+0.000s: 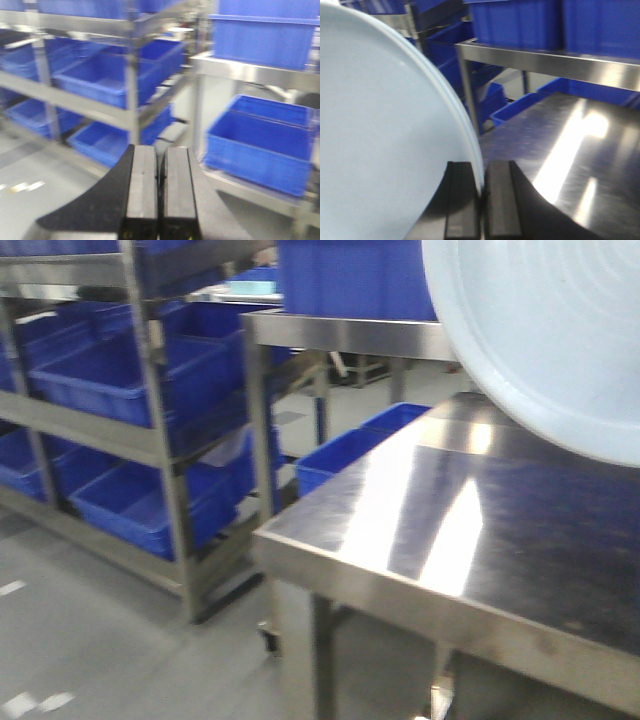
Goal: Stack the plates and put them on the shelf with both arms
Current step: 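Turn the base away from the table holding the plates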
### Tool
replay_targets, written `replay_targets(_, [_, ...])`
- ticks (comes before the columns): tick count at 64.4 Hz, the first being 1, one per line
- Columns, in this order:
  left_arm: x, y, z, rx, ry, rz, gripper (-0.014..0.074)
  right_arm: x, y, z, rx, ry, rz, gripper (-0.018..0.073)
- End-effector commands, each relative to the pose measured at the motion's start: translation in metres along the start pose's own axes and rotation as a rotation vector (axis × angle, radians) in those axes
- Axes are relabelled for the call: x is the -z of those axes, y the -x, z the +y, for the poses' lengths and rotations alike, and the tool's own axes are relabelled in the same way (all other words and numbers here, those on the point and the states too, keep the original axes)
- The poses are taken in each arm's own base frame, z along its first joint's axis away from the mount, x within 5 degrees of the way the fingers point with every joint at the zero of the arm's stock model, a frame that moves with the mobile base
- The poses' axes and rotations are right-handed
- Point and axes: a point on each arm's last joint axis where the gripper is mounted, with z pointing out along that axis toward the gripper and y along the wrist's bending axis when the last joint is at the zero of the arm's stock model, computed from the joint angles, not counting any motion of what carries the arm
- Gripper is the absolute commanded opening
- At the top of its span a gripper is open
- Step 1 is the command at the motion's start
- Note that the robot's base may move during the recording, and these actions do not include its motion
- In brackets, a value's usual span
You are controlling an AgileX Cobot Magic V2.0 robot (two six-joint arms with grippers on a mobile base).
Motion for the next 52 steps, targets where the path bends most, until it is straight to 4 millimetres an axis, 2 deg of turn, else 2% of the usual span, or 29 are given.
replay_targets(1, [0.0009,0.0190,0.0021,0.006,0.024,-0.105,0.0080,0.0024,0.0201,0.0021,0.003,0.008,-0.137,0.0057])
replay_targets(52, [0.0009,0.0190,0.0021,0.006,0.024,-0.105,0.0080,0.0024,0.0201,0.0021,0.003,0.008,-0.137,0.0057])
